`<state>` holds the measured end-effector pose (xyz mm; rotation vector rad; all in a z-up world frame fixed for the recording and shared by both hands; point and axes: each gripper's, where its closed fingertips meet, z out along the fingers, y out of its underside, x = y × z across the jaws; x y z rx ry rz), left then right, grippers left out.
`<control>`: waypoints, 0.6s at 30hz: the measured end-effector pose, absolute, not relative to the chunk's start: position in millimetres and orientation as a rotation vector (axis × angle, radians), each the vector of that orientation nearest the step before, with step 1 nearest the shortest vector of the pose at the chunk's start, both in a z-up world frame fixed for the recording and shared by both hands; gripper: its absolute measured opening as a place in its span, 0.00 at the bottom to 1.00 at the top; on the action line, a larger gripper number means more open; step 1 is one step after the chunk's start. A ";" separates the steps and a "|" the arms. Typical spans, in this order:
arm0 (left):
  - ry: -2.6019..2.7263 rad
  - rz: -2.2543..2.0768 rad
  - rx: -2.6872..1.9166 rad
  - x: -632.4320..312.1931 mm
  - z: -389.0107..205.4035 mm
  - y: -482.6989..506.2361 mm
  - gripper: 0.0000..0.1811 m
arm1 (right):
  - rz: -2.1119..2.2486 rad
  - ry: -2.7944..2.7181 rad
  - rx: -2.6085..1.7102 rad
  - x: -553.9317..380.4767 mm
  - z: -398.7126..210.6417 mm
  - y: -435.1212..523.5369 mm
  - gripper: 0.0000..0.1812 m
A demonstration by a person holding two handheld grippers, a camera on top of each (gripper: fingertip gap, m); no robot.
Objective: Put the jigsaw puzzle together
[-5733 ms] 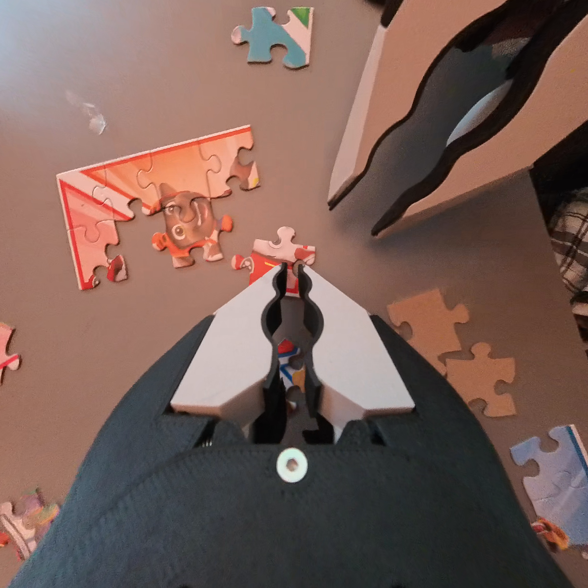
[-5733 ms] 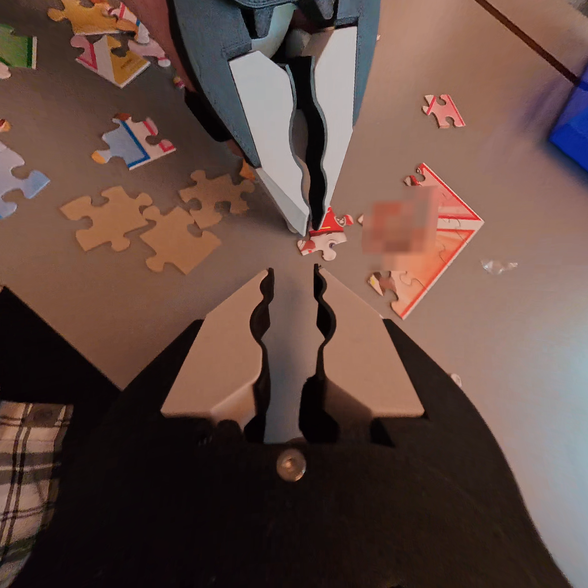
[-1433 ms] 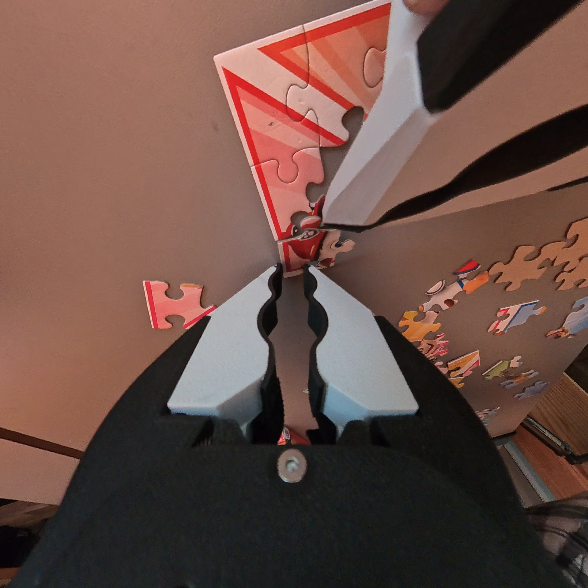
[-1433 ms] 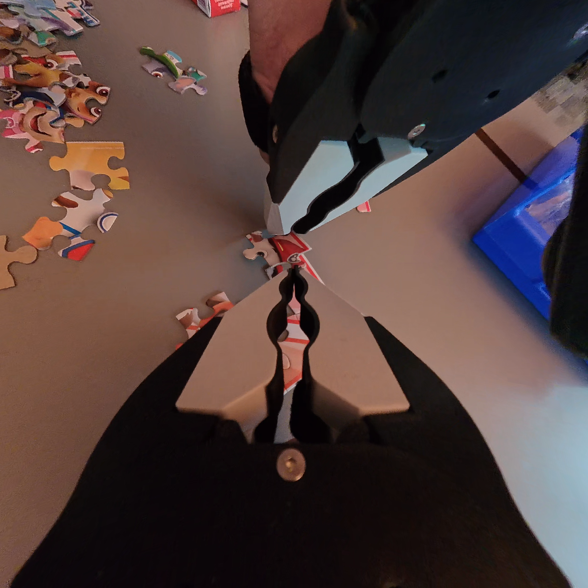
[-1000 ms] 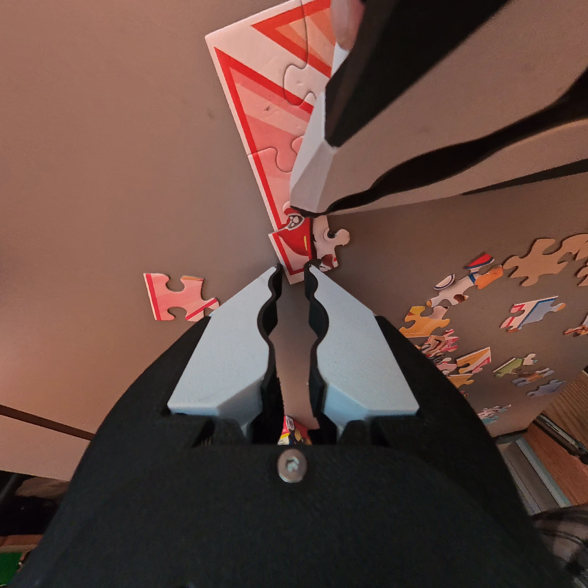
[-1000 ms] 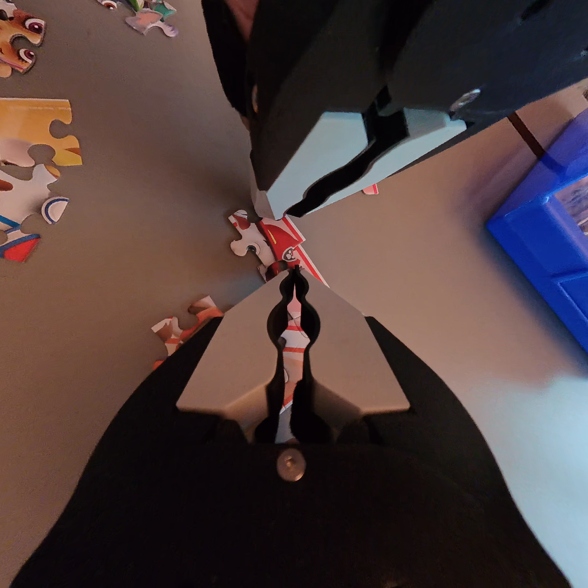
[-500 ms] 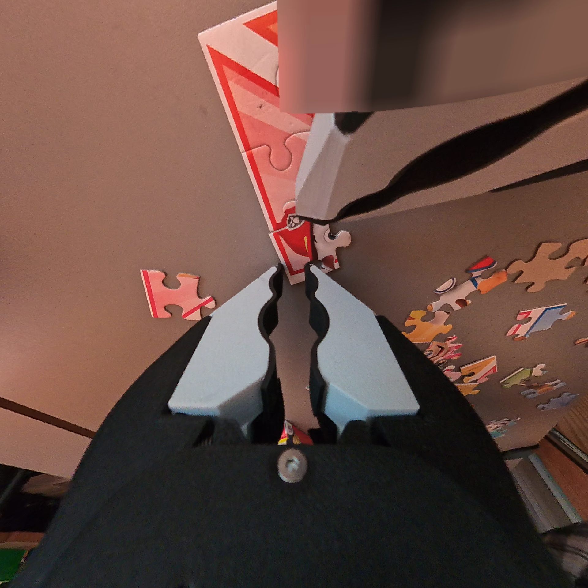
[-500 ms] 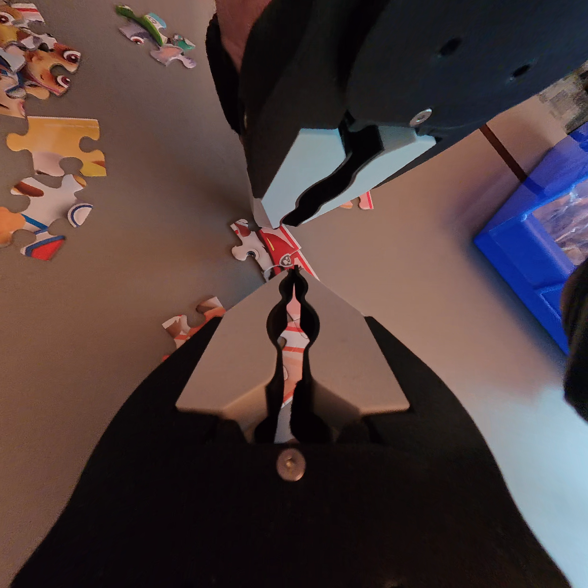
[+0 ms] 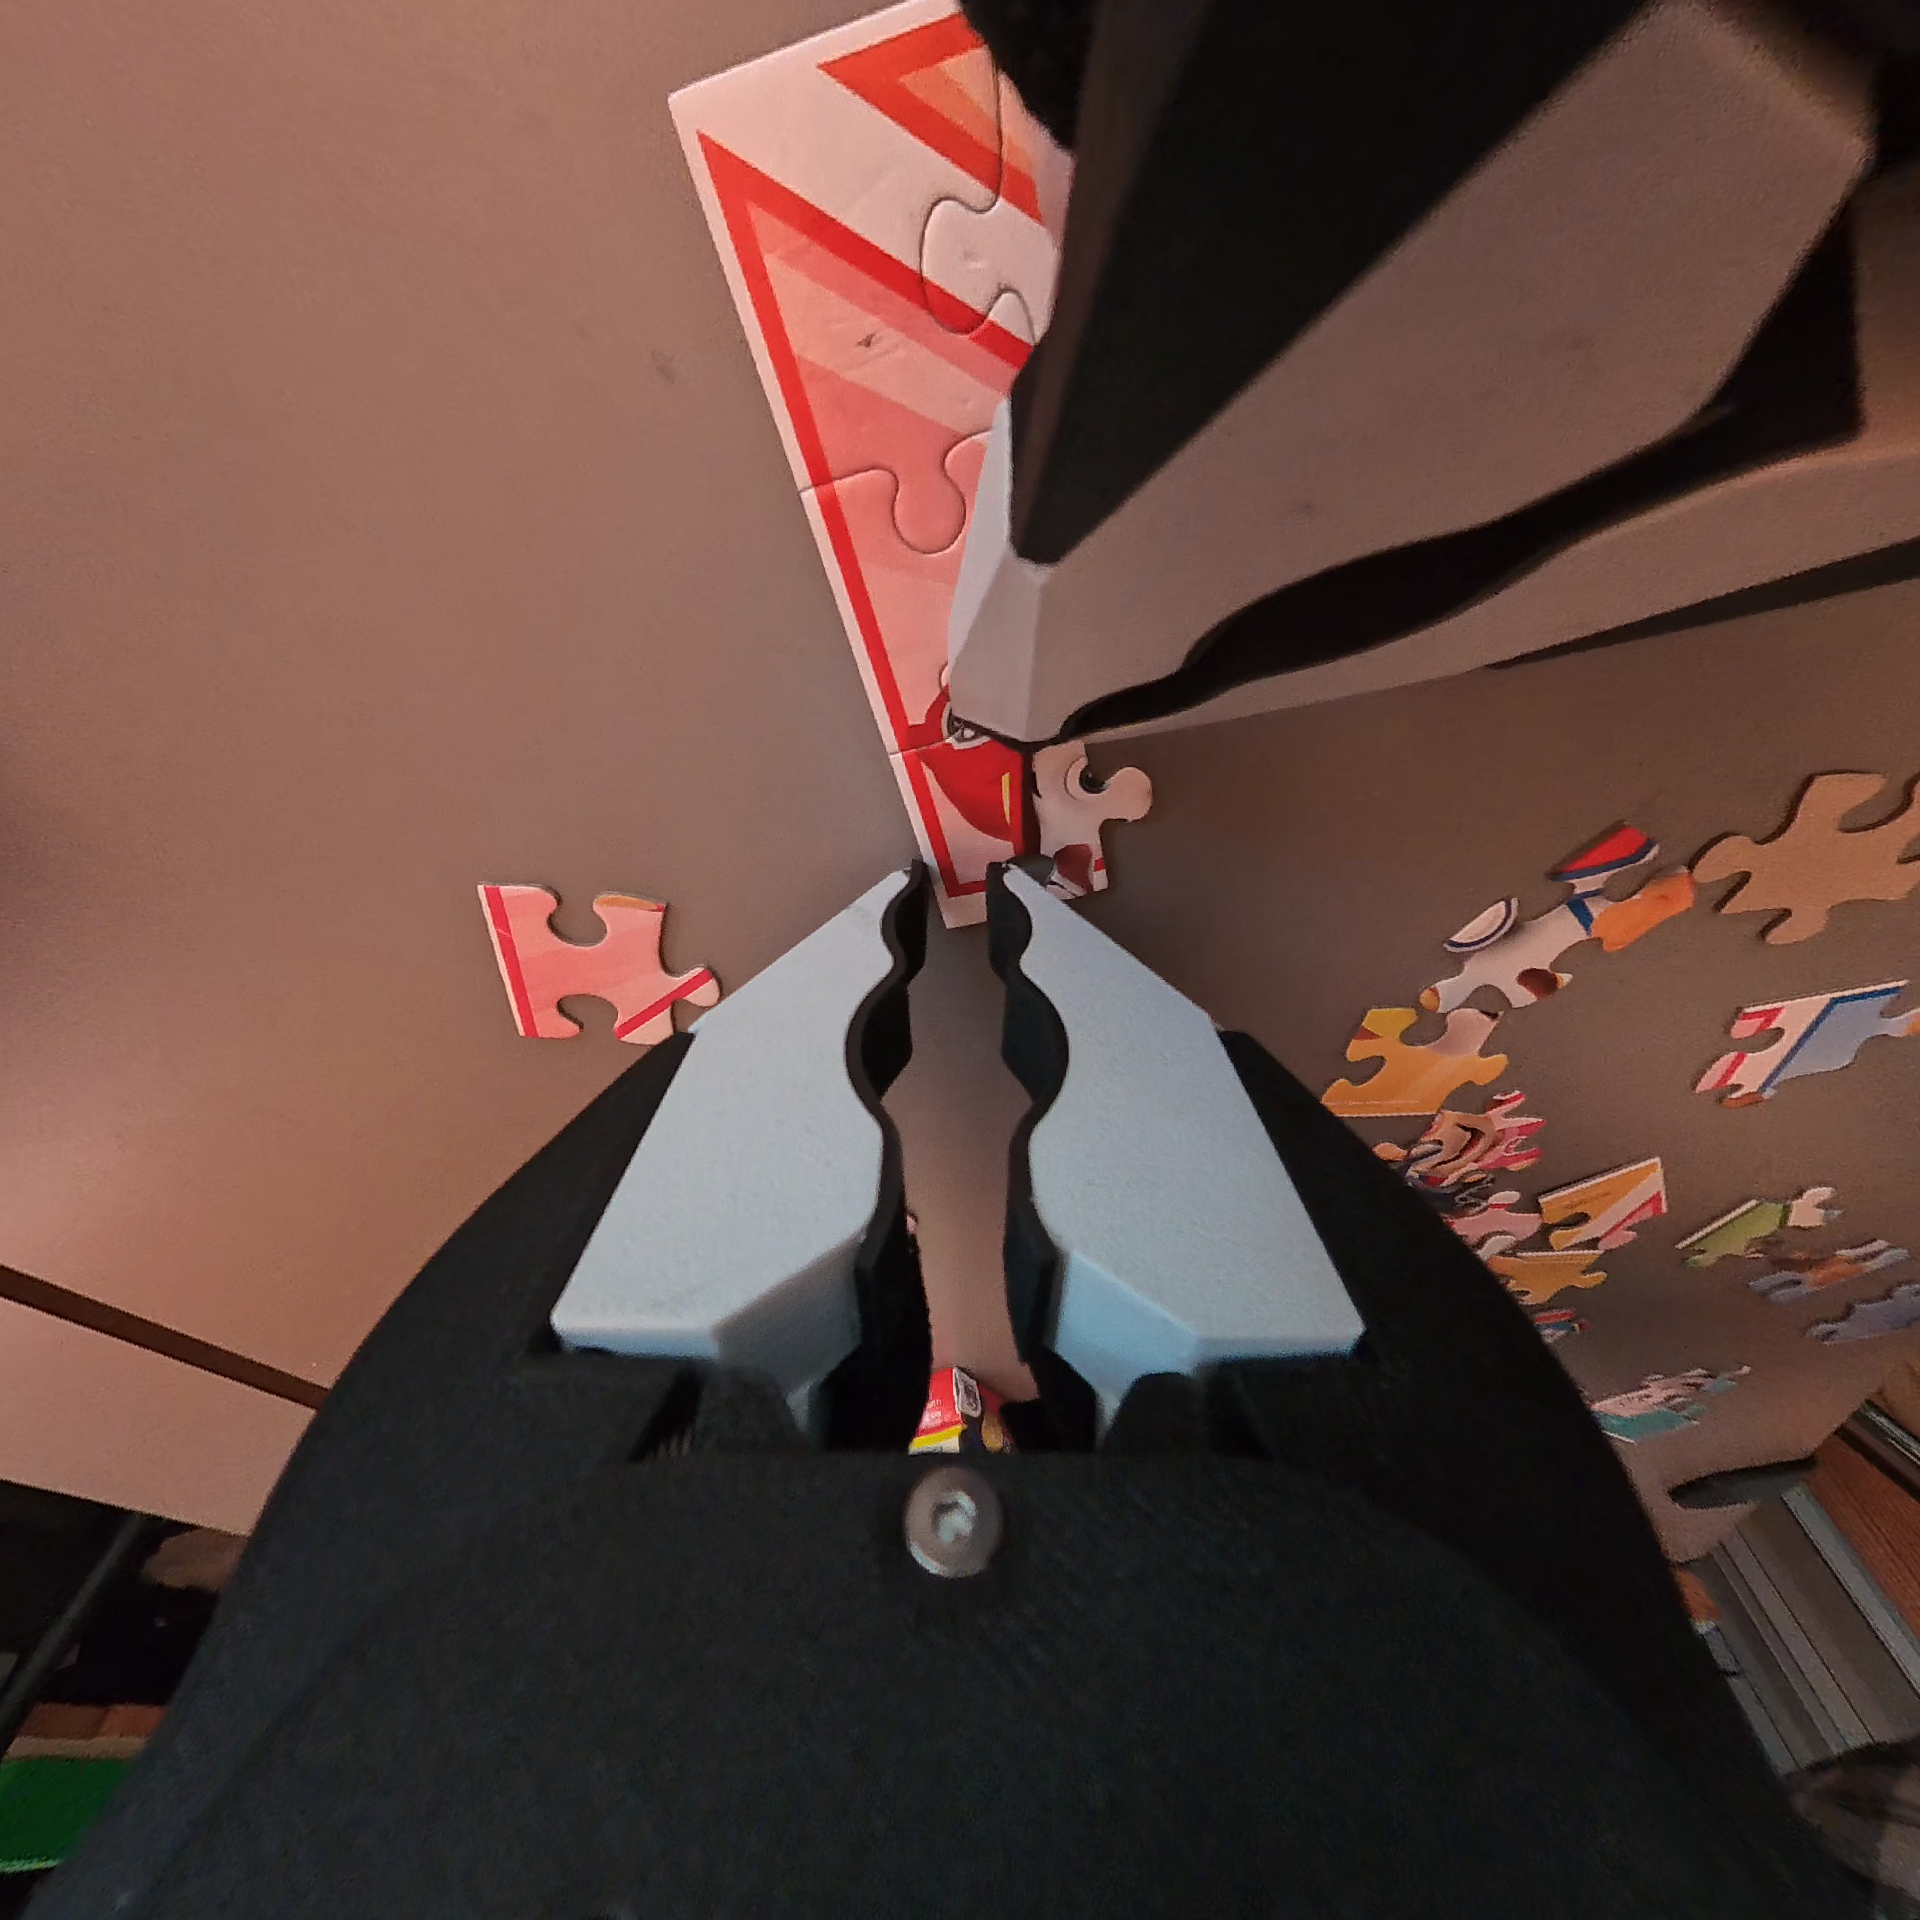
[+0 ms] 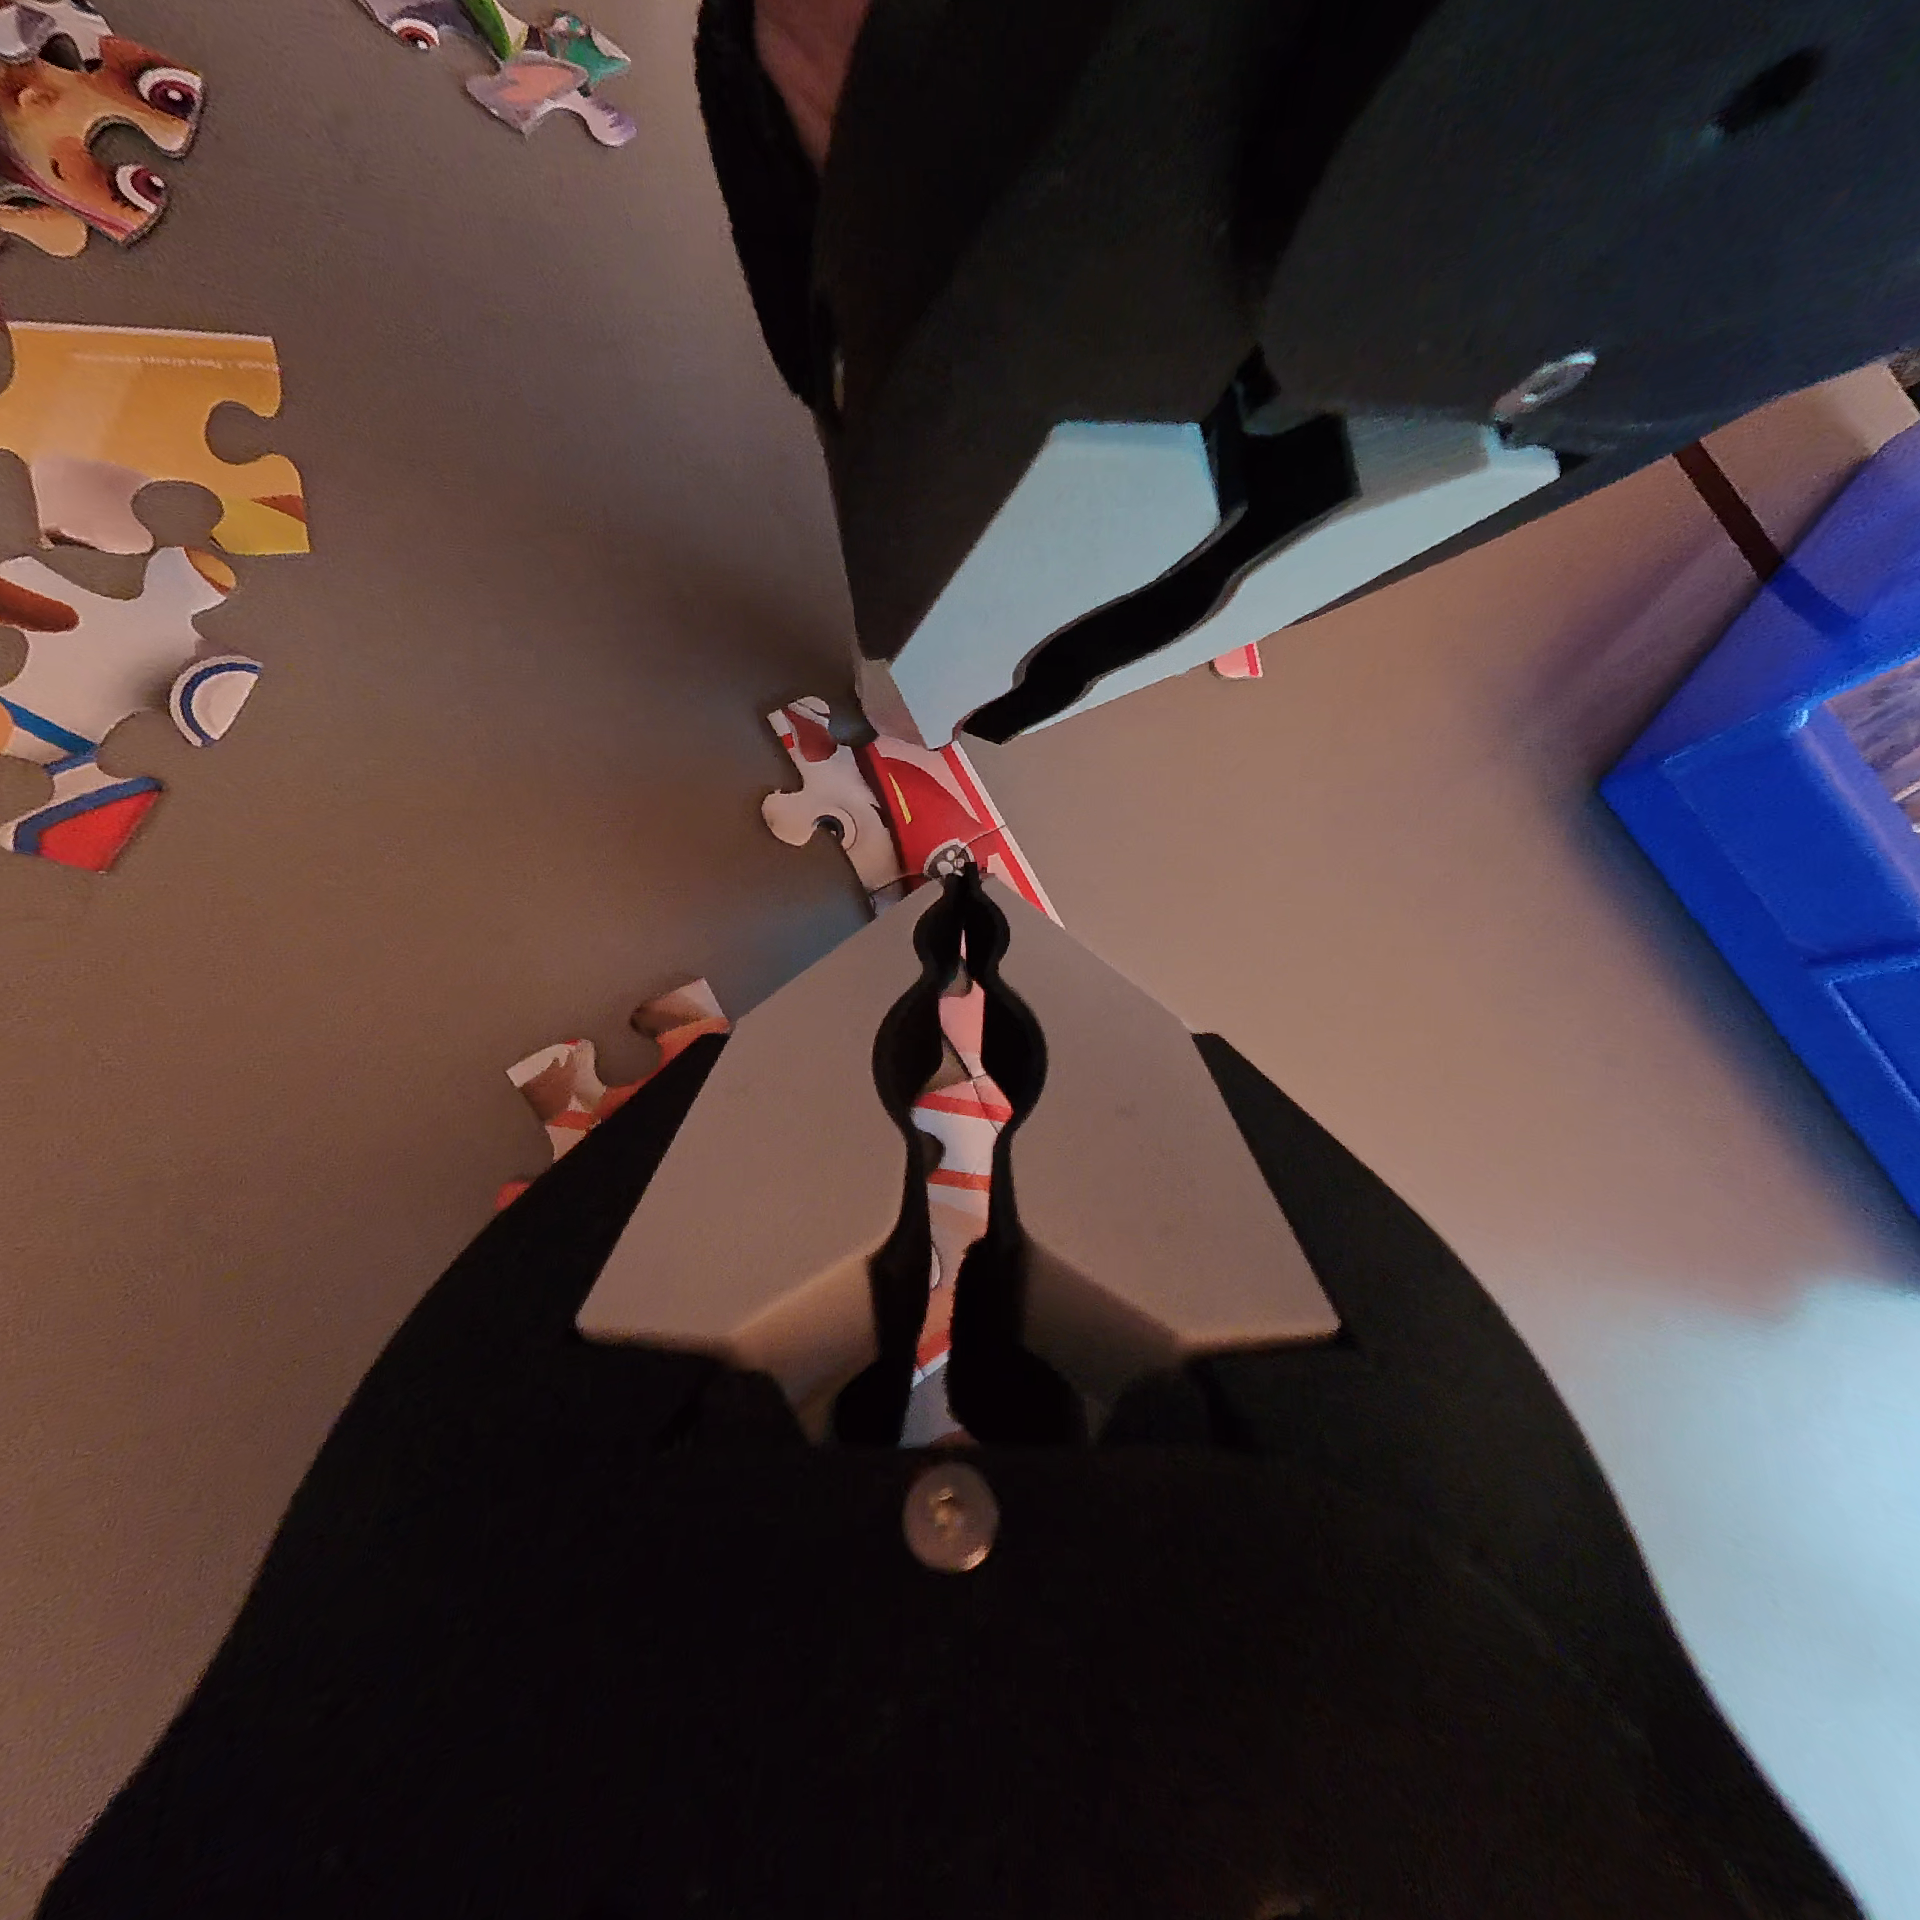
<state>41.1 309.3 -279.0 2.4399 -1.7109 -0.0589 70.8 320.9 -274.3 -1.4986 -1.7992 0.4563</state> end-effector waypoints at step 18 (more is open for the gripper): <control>-1.559 -0.104 2.974 -5.7 -240.4 333.4 0.12 | 0.431 -1.781 -1.508 75.6 -273.1 325.7 0.00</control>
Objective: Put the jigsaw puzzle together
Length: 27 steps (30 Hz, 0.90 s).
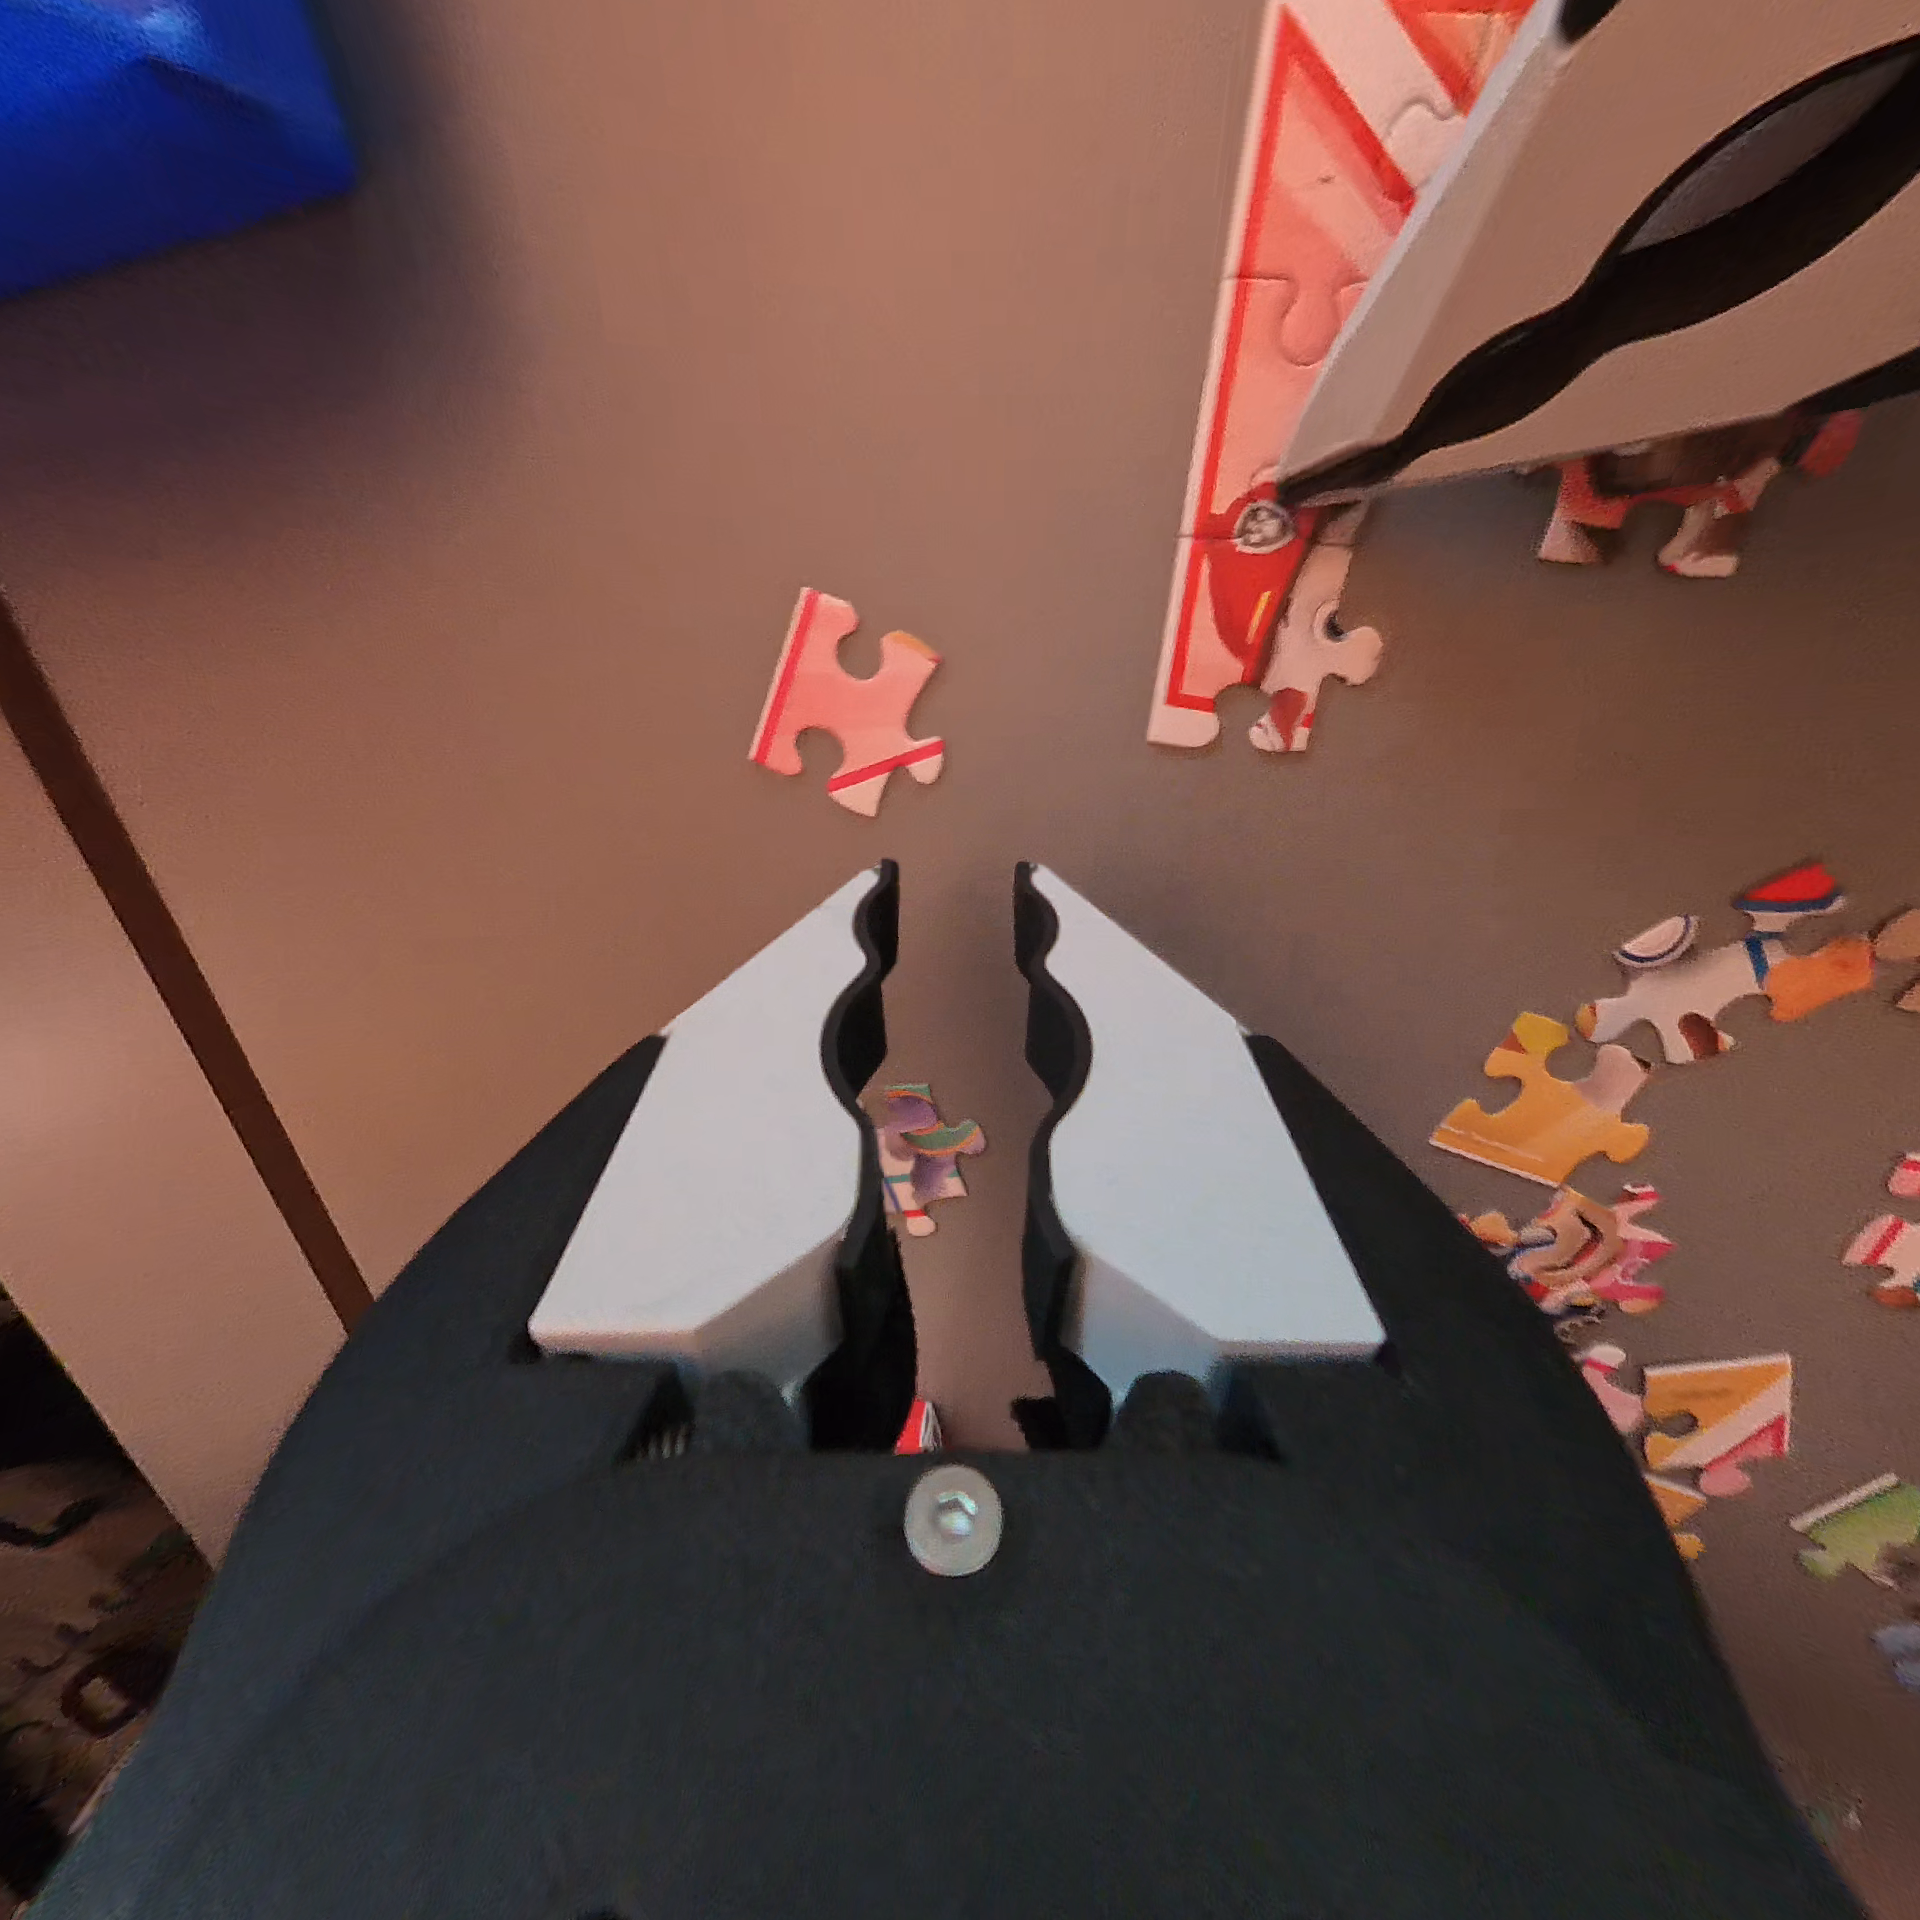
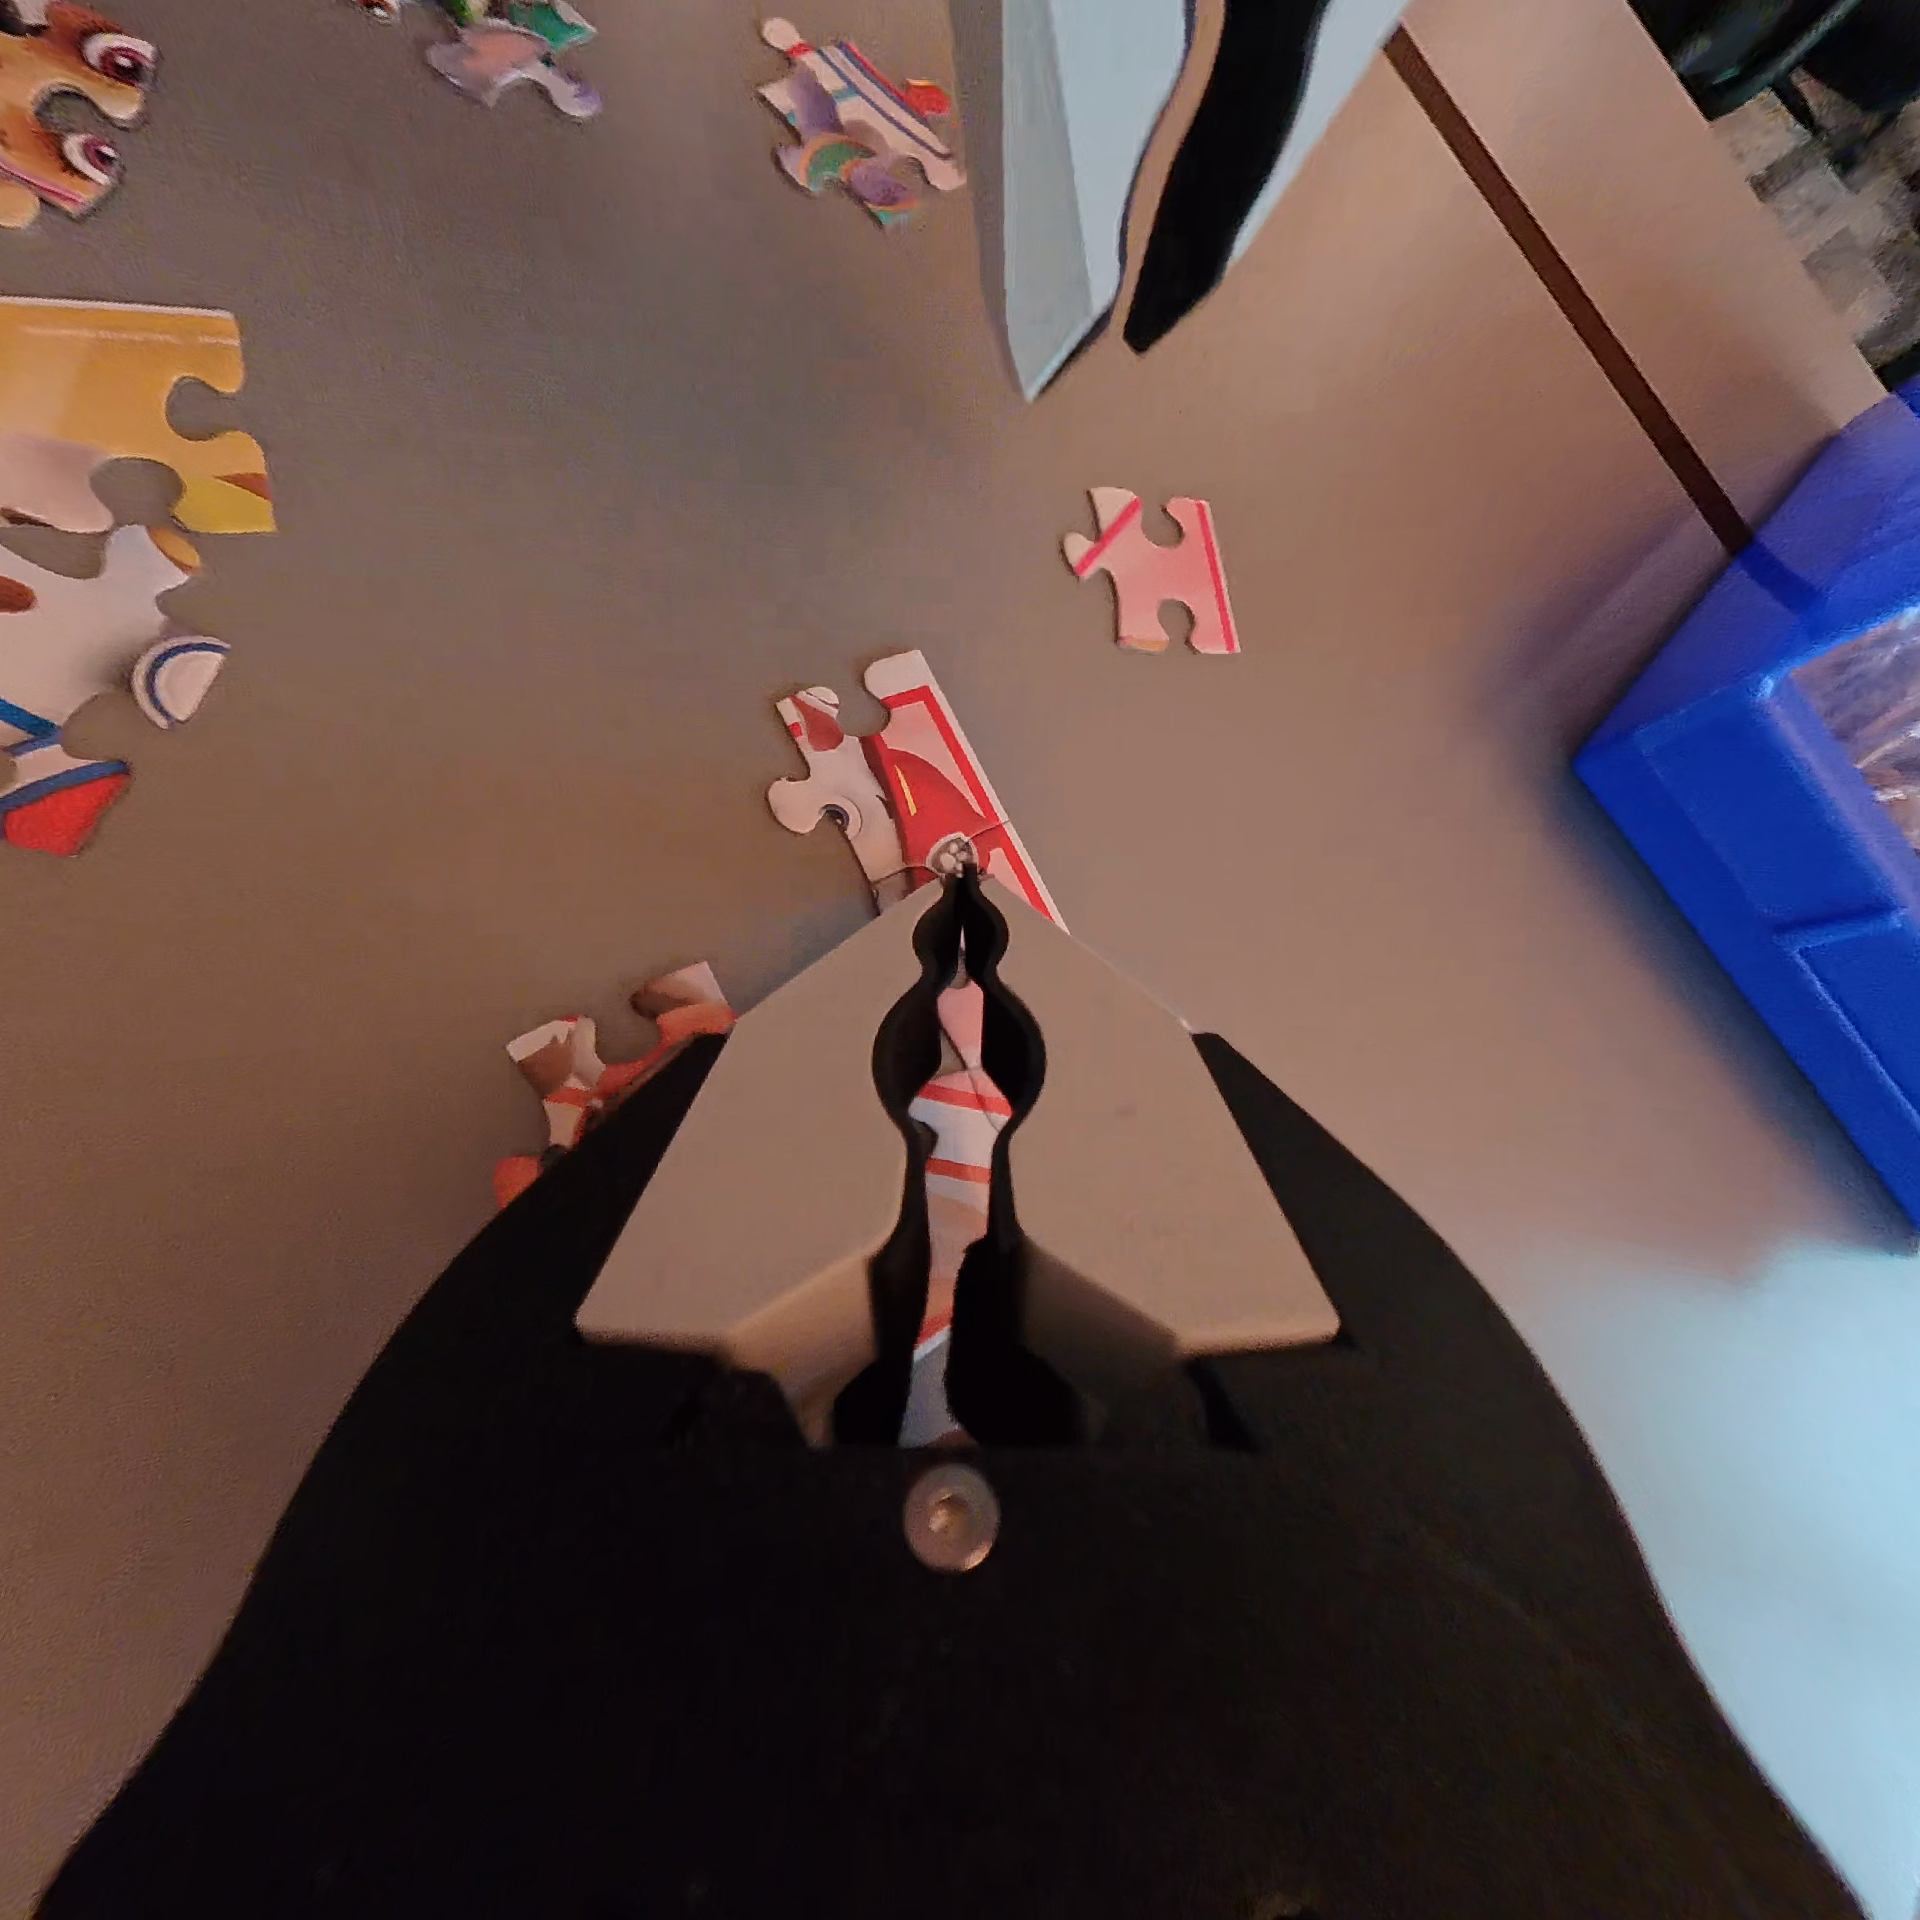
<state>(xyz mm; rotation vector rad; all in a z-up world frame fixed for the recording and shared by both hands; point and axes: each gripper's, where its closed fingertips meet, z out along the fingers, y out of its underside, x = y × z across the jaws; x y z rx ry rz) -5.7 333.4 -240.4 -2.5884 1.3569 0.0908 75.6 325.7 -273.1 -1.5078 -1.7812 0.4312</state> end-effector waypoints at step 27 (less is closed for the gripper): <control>1.427 -0.029 -2.528 -2.7 -264.3 166.5 0.21 | 0.657 -1.763 -1.389 86.0 -235.8 292.1 0.06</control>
